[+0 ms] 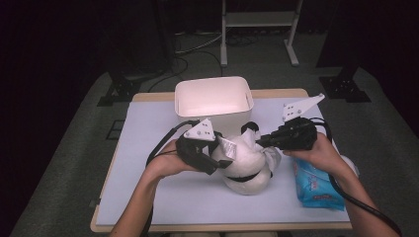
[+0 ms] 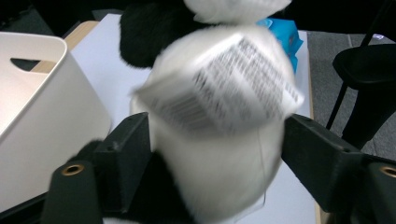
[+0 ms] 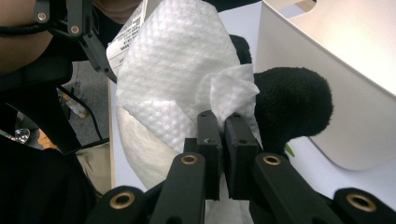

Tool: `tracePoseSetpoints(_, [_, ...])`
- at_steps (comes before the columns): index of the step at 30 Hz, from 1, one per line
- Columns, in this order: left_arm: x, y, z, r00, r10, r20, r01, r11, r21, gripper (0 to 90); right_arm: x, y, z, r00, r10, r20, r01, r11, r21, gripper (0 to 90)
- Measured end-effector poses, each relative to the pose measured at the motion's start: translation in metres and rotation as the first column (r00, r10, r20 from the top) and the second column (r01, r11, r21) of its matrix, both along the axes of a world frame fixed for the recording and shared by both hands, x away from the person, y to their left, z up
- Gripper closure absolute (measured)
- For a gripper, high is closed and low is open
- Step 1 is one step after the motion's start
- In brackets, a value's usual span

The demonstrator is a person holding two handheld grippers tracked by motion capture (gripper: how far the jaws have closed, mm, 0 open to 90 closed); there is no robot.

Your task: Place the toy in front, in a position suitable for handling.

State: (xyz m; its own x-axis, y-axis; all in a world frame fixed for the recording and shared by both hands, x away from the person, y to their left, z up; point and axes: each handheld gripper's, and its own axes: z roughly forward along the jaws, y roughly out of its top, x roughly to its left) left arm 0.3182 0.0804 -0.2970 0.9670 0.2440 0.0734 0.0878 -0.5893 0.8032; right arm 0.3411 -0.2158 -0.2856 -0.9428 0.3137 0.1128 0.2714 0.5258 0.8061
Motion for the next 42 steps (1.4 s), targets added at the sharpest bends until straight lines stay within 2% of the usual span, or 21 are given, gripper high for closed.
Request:
tracePoseSetpoints(3, [0.001,-0.001,-0.003,1.0,-0.001,-0.002,0.001,1.0,-0.005,23.6,-0.001,-0.005,-0.001,1.0,-0.005,-0.003,0.005,1.0,-0.003,85.4])
tracePoseSetpoints(6, [0.0,-0.004,-0.004,0.9997,-0.023,0.007,0.023,0.9996,-0.014,33.2,-0.003,-0.006,0.002,1.0,-0.005,0.004,0.005,1.0,-0.01,85.2])
tracePoseSetpoints(8, [-0.001,-0.007,-0.004,0.9997,-0.02,0.015,0.02,0.9997,-0.012,34.4,-0.006,-0.006,0.006,0.9997,-0.008,0.025,0.008,1.0,-0.023,85.1])
tracePoseSetpoints(19, [0.002,-0.009,-0.003,0.9999,-0.012,0.011,0.012,0.9998,-0.013,34.4,-0.004,0.012,0.017,0.9979,0.04,0.05,-0.038,0.999,-0.038,84.9])
tracePoseSetpoints(23, [0.001,-0.007,-0.004,0.9999,-0.014,0.004,0.014,0.9994,-0.031,32.5,-0.003,0.014,0.014,0.9984,0.031,0.048,-0.027,0.995,-0.092,85.3])
tracePoseSetpoints(25, [0.0,-0.005,-0.004,0.9999,-0.015,0.001,0.015,0.9987,-0.048,31.7,-0.003,0.011,0.012,0.9988,0.027,0.04,-0.023,0.995,-0.098,85.4])
tracePoseSetpoints(26, [0.0,-0.004,-0.004,0.9999,-0.011,-0.005,0.011,0.9985,-0.054,30.5,-0.004,0.009,0.011,0.9991,0.021,0.036,-0.018,0.995,-0.099,85.4])
tracePoseSetpoints(29, [0.0,0.0,-0.009,0.9999,-0.002,-0.017,0.001,0.9994,-0.034,28.9,-0.003,0.001,0.008,0.9993,-0.001,0.039,0.005,0.995,-0.103,85.4])
tracePoseSetpoints(31, [0.002,0.003,-0.015,0.9992,0.004,-0.041,-0.005,0.9993,-0.037,28.8,-0.003,-0.006,0.006,0.9995,-0.019,0.025,0.021,0.996,-0.091,85.4])
tracePoseSetpoints(33, [0.004,0.003,-0.022,0.9981,0.006,-0.062,-0.009,0.9993,-0.037,28.4,-0.003,-0.009,0.004,0.9997,-0.021,0.015,0.022,0.997,-0.078,85.4])
tracePoseSetpoints(38, [0.009,0.003,-0.032,0.995,0.006,-0.1,-0.01,0.999,-0.043,26.0,-0.004,-0.013,0.003,0.9996,-0.024,0.015,0.025,0.996,-0.088,85.4])
tracePoseSetpoints(42, [0.015,0.001,-0.042,0.9906,0.006,-0.137,-0.012,0.9993,-0.037,23.8,-0.008,-0.015,0.001,0.9999,-0.008,0.006,0.009,0.997,-0.076,85.4])
